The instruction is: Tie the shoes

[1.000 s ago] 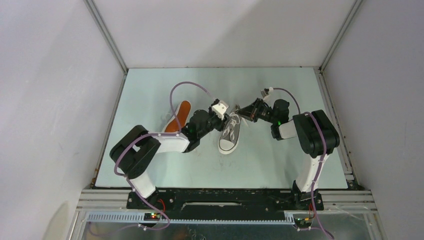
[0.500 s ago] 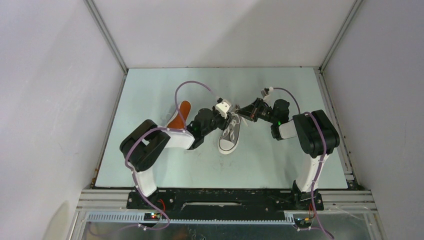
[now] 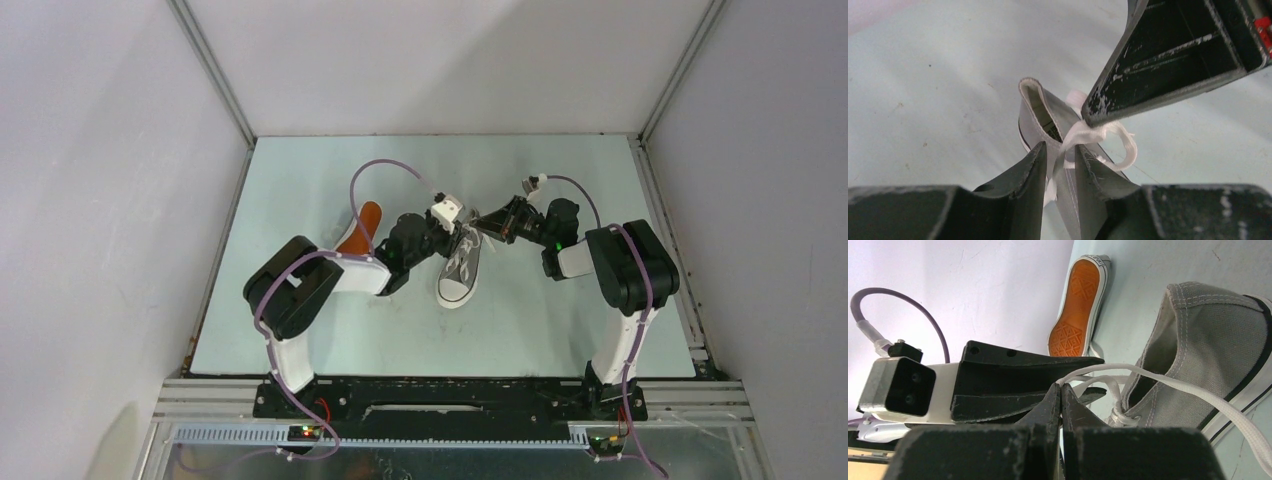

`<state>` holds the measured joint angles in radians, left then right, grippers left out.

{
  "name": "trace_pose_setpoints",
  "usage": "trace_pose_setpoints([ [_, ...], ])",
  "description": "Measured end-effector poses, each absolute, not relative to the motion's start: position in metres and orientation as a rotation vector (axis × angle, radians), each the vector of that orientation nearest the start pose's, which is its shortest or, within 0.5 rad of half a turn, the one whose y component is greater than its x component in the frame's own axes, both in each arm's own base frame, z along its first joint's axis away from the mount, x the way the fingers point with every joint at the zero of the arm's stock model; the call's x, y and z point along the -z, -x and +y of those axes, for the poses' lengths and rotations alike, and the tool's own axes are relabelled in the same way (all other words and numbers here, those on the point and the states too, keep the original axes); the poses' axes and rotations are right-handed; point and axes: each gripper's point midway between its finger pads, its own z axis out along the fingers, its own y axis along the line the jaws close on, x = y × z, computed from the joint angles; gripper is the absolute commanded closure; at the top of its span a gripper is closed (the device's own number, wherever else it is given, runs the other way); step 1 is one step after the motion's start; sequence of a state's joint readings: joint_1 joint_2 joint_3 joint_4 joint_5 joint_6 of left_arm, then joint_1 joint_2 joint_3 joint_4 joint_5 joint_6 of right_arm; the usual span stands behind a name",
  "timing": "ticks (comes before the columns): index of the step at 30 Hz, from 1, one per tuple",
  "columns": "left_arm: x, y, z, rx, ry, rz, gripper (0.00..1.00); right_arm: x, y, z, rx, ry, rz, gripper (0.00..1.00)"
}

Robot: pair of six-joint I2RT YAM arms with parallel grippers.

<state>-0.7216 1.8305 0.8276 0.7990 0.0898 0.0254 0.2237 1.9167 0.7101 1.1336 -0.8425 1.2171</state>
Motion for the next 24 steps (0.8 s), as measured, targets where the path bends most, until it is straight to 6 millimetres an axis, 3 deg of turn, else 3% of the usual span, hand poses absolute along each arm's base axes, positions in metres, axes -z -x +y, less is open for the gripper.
trace_pose_setpoints([
  [2,-0.107,-0.372,-0.349,0.583,-0.721,1.651,0.75,-0.129,-0.368,0.245,-1.714,-0.201,1.940,1.00],
  [5,-0.114,-0.375,-0.355,0.592,-0.721,1.634,0.95,-0.129,-0.368,0.245,-1.715,-0.201,1.938,1.00],
  [7,-0.115,-0.376,-0.359,0.601,-0.732,1.634,0.99,-0.129,-0.368,0.244,-1.715,-0.202,1.937,1.00],
  [14,-0.115,-0.372,-0.362,0.618,-0.759,1.628,1.00,-0.129,-0.369,0.243,-1.714,-0.204,1.937,1.00],
  [18,-0.105,-0.364,-0.361,0.613,-0.798,1.645,1.00,-0.129,-0.370,0.241,-1.709,-0.210,1.934,1.00],
  [24,-0.103,-0.352,-0.364,0.624,-0.841,1.662,1.00,-0.129,-0.372,0.239,-1.704,-0.215,1.932,0.80],
])
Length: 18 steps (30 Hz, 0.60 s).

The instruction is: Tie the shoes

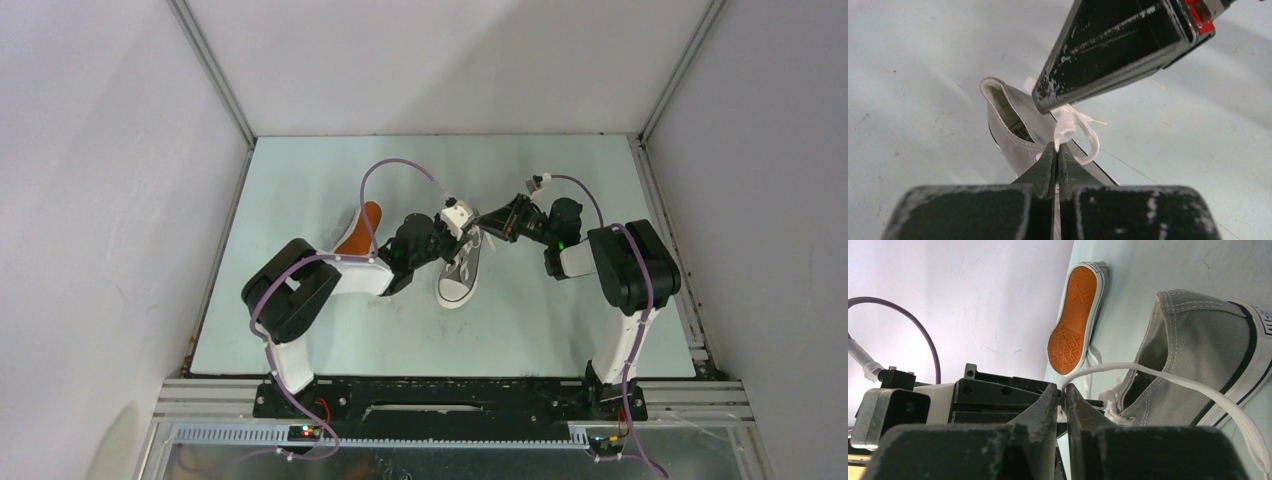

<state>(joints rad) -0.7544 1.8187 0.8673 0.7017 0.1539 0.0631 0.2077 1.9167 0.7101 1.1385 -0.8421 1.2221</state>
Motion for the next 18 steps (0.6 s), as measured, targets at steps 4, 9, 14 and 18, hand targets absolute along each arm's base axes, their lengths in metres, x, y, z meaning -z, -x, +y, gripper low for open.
trace_pose_setpoints([
  [4,-0.096,-0.347,-0.362,0.616,-0.865,1.697,1.00,-0.128,-0.374,0.236,-1.693,-0.224,1.932,0.67],
  [9,-0.088,-0.345,-0.360,0.603,-0.888,1.750,1.00,-0.125,-0.375,0.235,-1.678,-0.221,1.937,0.63],
  [14,-0.094,-0.349,-0.364,0.594,-0.897,1.770,1.00,-0.124,-0.375,0.236,-1.675,-0.216,1.939,0.61],
  [18,-0.101,-0.353,-0.366,0.583,-0.902,1.782,1.00,-0.124,-0.374,0.237,-1.673,-0.209,1.940,0.61],
])
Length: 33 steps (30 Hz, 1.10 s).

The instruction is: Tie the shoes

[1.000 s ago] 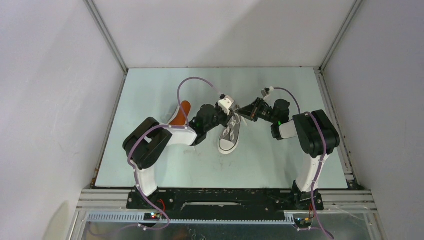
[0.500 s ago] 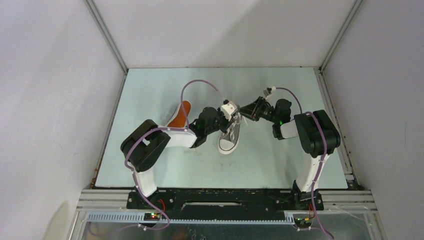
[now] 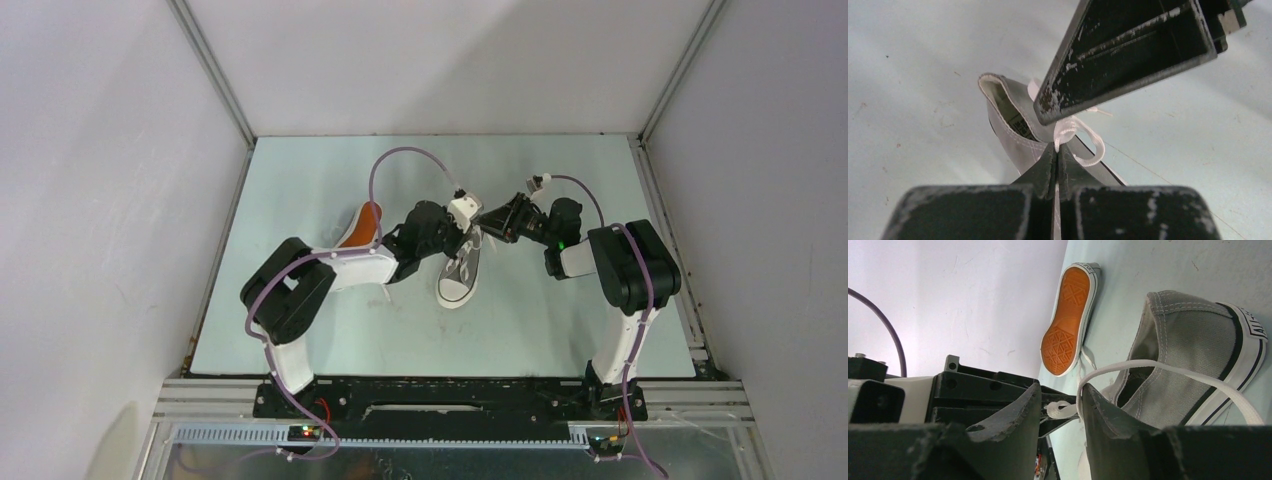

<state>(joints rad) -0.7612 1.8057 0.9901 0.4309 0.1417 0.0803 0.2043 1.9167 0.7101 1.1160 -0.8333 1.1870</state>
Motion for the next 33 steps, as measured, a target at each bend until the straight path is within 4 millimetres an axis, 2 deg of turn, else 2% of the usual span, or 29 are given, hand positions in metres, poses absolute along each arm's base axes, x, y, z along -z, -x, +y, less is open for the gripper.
trace_pose_setpoints([
  [9,-0.119,-0.361,-0.371,0.562,-0.915,1.825,1.00,-0.122,-0.372,0.240,-1.668,-0.199,1.950,0.59],
  [19,-0.114,-0.361,-0.372,0.545,-0.951,1.890,1.00,-0.118,-0.374,0.239,-1.655,-0.219,1.961,0.62],
  [23,-0.109,-0.360,-0.374,0.536,-0.972,1.911,1.00,-0.117,-0.375,0.238,-1.649,-0.229,1.964,0.76],
  [26,-0.106,-0.359,-0.377,0.530,-0.991,1.921,1.00,-0.117,-0.375,0.238,-1.645,-0.232,1.964,0.81],
  [30,-0.104,-0.357,-0.378,0.525,-0.997,1.926,1.00,-0.116,-0.375,0.238,-1.646,-0.234,1.969,0.94],
  [31,-0.104,-0.357,-0.378,0.520,-0.996,1.928,0.99,-0.116,-0.375,0.238,-1.646,-0.234,1.970,0.98],
  [33,-0.103,-0.358,-0.377,0.511,-0.992,1.931,0.91,-0.116,-0.375,0.238,-1.646,-0.235,1.970,1.00],
])
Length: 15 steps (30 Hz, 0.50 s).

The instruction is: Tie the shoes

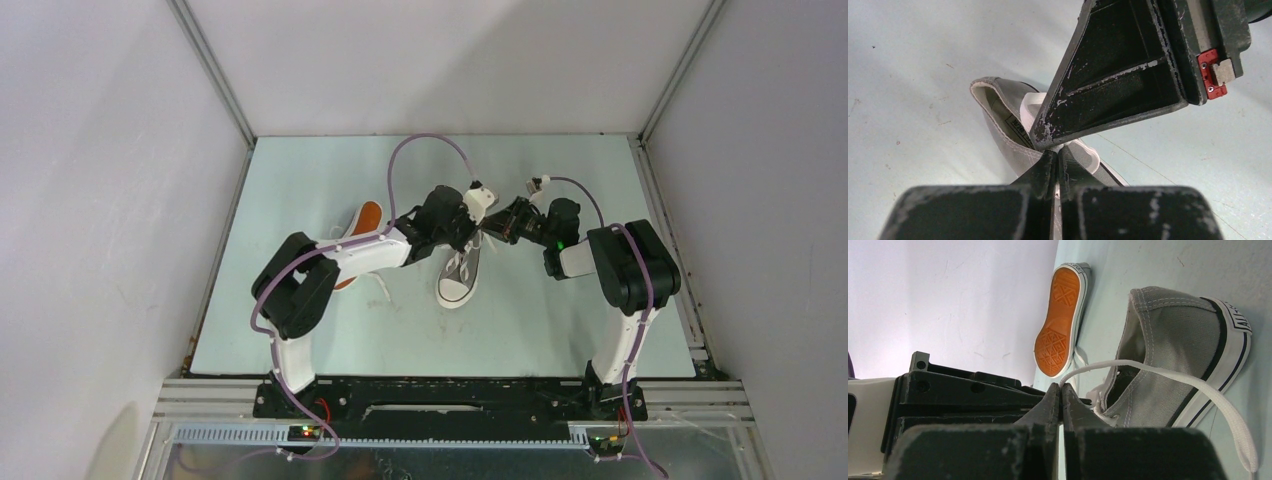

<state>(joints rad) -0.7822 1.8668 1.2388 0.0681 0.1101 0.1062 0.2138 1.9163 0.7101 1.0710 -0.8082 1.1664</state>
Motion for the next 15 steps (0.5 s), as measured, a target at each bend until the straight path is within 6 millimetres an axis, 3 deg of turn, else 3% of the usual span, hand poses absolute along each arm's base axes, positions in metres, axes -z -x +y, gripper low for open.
trace_pose_setpoints([
  [4,-0.104,-0.360,-0.375,0.492,-0.988,1.928,0.71,-0.115,-0.375,0.238,-1.646,-0.236,1.971,1.00],
  [9,-0.098,-0.357,-0.364,0.458,-0.976,1.938,0.57,-0.115,-0.375,0.238,-1.646,-0.235,1.971,1.00],
  [12,-0.094,-0.356,-0.359,0.450,-0.969,1.944,0.55,-0.116,-0.375,0.238,-1.647,-0.235,1.971,1.00],
  [15,-0.093,-0.358,-0.358,0.450,-0.962,1.940,0.59,-0.116,-0.375,0.238,-1.647,-0.235,1.970,1.00],
])
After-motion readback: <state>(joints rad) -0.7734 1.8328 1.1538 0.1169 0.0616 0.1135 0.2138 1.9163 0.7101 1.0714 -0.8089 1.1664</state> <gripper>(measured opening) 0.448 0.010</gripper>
